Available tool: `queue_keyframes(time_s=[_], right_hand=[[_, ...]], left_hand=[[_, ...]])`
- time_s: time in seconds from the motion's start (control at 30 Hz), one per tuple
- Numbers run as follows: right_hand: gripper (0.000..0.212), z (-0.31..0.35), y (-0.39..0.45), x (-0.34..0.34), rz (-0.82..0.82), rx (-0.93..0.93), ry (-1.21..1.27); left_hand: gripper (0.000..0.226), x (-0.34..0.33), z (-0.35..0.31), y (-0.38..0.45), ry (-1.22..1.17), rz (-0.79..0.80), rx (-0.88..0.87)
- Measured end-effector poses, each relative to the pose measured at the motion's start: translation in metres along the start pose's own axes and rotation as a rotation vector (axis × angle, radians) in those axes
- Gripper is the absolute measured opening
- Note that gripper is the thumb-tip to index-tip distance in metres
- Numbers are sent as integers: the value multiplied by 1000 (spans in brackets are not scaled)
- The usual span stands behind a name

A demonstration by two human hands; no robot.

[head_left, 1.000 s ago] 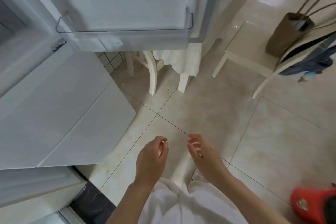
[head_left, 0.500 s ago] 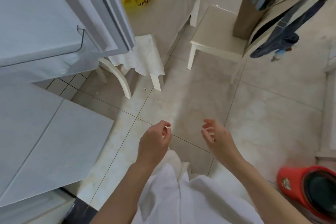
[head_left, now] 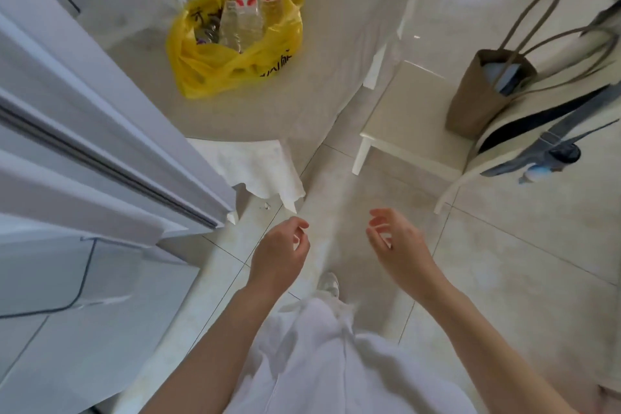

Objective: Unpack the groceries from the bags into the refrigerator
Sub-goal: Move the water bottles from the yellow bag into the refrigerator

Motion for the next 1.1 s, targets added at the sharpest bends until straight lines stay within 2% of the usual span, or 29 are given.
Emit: queue_keyframes(time_s=[0.27,0.6,0.83,1.1], right_hand=[[26,22,115,33,127,65,-58],[25,33,269,66,327,182,-118],[26,61,391,113,465,336,-220],[30,121,508,122,493,466,-228]], left_hand=[[21,28,-25,100,-40,-71,32],[16,40,-53,215,-203,-205,230],[16,63,-90,301,-282,-391,365],[16,127,-105,383,-308,-578,365]])
Point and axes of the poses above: each hand's wrist, its own y-axis towards the middle knuckle, its own x-axis out of the back of the hand, z = x × y, the point moved 1 cm from there along y, towards the middle knuckle, and after that the axes turned 6 degrees about z, right-handed, at the moved point
